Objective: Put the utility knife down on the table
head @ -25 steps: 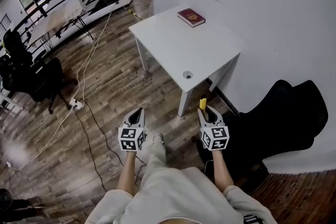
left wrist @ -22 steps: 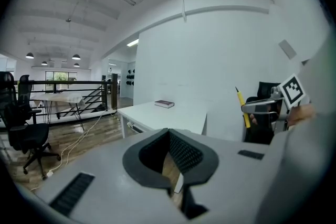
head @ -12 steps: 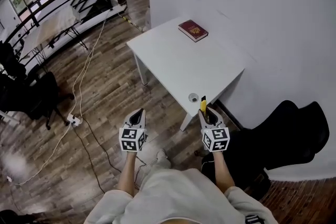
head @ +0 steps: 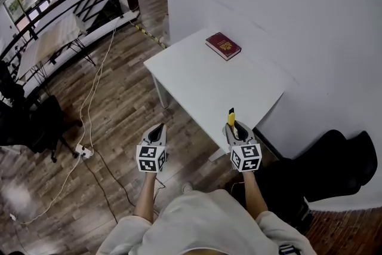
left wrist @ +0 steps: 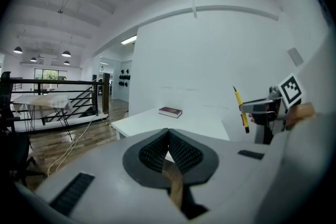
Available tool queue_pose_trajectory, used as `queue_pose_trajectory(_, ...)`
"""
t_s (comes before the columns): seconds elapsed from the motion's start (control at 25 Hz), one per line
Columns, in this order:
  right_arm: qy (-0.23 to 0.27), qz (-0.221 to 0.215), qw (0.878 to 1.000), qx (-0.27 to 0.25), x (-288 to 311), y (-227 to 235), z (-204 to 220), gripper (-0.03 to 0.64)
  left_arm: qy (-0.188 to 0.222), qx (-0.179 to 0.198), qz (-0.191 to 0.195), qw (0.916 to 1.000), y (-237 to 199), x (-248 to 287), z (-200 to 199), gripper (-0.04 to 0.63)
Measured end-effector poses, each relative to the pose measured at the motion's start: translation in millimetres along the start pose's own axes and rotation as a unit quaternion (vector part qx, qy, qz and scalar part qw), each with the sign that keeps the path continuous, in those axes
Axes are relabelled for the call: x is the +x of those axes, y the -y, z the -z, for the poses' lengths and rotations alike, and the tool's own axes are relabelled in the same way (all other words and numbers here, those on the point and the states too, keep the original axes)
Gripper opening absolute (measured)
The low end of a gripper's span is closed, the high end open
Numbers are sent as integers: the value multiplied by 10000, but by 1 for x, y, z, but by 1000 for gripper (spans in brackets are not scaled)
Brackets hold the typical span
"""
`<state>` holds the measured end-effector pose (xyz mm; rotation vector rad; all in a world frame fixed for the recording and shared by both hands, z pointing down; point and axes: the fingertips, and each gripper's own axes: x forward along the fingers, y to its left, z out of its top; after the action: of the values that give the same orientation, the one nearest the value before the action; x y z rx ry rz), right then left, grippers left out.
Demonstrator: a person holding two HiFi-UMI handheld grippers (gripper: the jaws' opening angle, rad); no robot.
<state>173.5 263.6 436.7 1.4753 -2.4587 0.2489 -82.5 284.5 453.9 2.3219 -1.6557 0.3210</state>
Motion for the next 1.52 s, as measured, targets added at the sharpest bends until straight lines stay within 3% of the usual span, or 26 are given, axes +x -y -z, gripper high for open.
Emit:
queue_pose_trajectory(0.84,-89,30,9999,100,94,11,-10,110,-161,-5,126,9998,-53,76,-8,6)
queue_pose_trajectory(1.52,-100,-162,9995,262,224,70,-49,110,-228,99,56,9997,-102,207,-69,6)
